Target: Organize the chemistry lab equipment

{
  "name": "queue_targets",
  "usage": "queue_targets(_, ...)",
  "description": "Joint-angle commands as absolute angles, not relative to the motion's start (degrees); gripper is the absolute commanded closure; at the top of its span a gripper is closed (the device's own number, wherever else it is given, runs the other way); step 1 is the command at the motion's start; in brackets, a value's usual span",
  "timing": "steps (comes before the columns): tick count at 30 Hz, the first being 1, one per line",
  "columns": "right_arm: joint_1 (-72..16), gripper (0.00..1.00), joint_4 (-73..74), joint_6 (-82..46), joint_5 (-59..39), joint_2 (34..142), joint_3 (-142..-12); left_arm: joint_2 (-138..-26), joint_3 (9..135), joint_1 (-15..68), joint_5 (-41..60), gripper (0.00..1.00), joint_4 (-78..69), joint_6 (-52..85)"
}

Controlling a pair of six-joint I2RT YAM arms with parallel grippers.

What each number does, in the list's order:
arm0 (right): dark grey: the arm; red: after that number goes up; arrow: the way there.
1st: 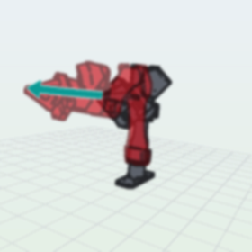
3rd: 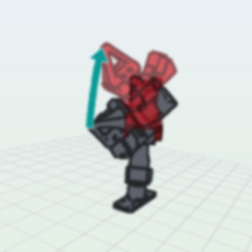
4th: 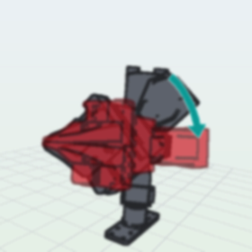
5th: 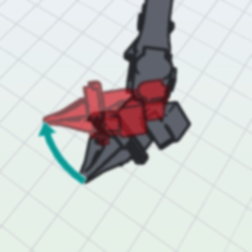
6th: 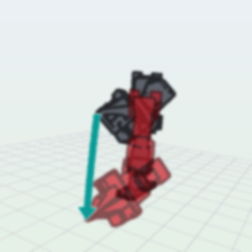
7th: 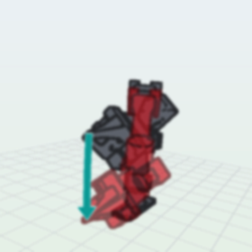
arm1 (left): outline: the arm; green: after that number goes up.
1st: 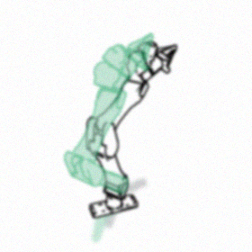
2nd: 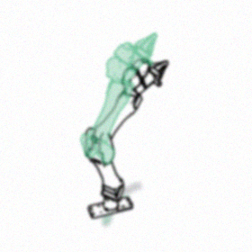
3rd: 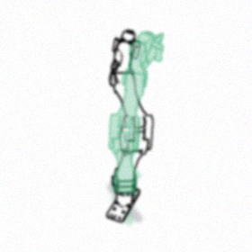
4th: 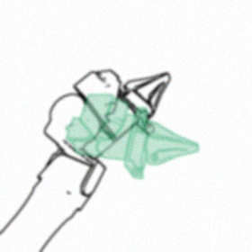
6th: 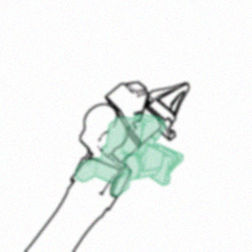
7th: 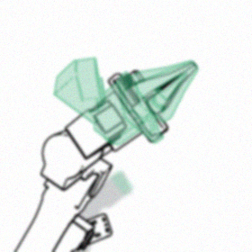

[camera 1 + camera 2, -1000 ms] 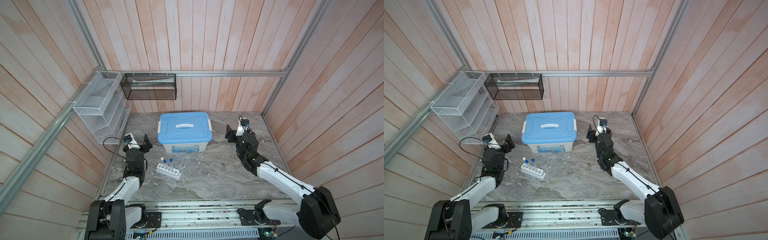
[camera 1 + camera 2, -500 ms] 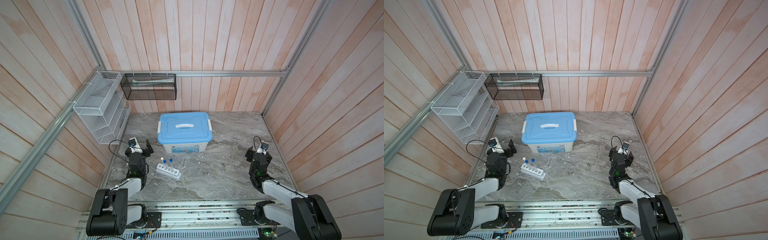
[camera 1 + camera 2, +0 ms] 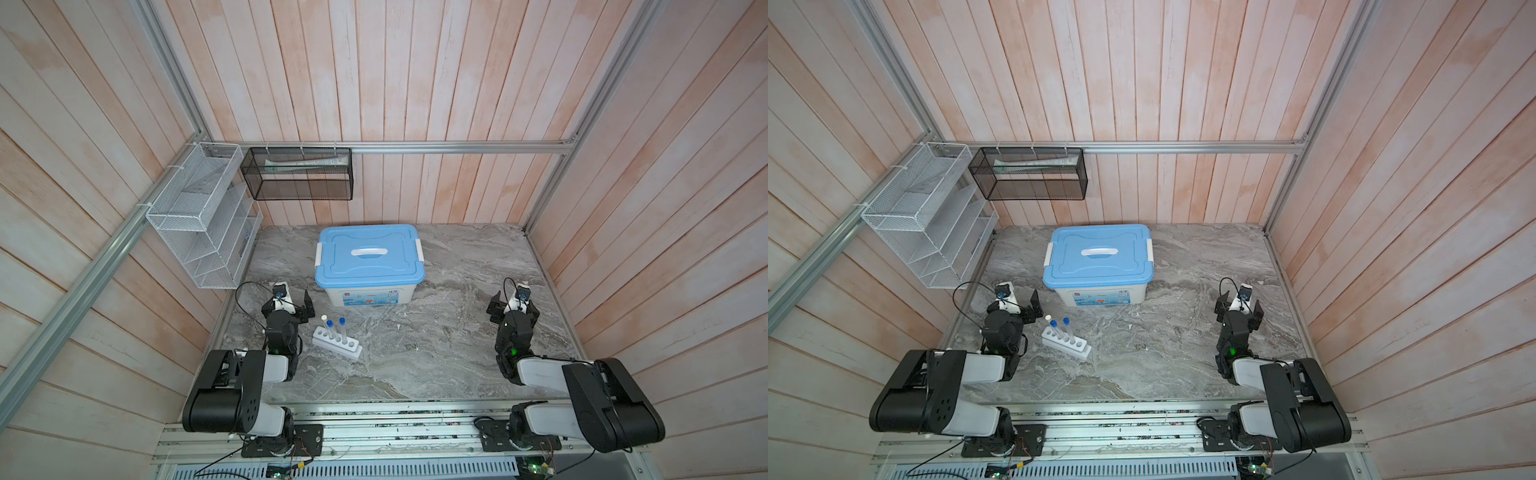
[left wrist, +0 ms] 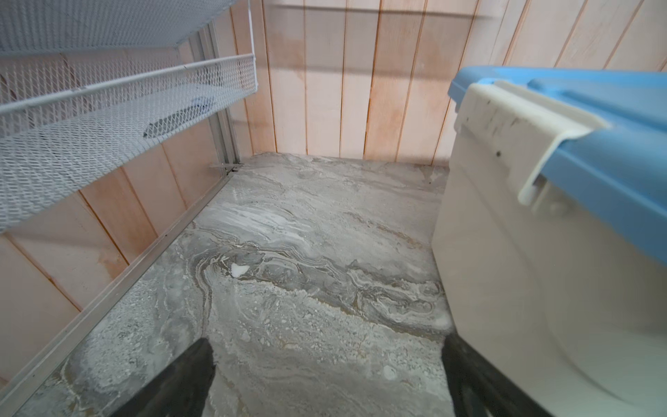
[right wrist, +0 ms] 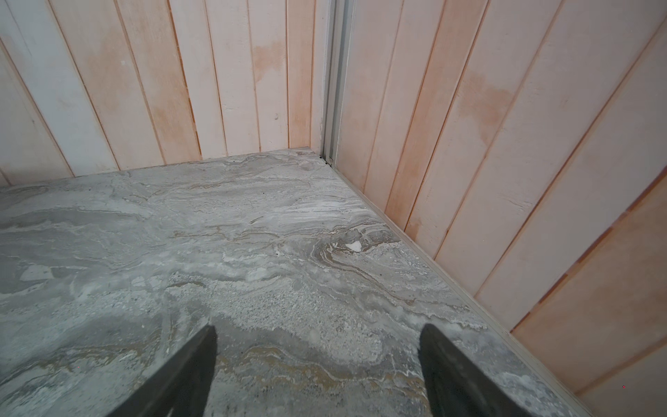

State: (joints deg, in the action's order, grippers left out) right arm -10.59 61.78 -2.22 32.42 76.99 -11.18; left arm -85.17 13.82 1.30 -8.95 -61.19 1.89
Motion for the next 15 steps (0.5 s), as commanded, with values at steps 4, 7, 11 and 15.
queue_targets(4,-9.10,0.12,70.94,1.72,27.69,77.73,-9.21,-88.60,15.33,0.81,-5.41,0.00,-66.23,0.36)
queue_targets(7,-6.80,0.12,75.57,0.24,26.31,80.33,-8.06,-88.04,16.12,0.30,-4.25,0.00,-63.91,0.69)
queue_targets(11,-5.36,0.09,79.14,-0.33,24.37,84.93,-8.70,-88.27,16.57,-0.26,-2.91,0.00,-63.37,1.00)
queue_targets(15,-3.33,0.09,76.31,-1.93,20.14,85.12,-9.43,-88.31,16.63,-0.44,-2.69,0.00,-63.25,1.05)
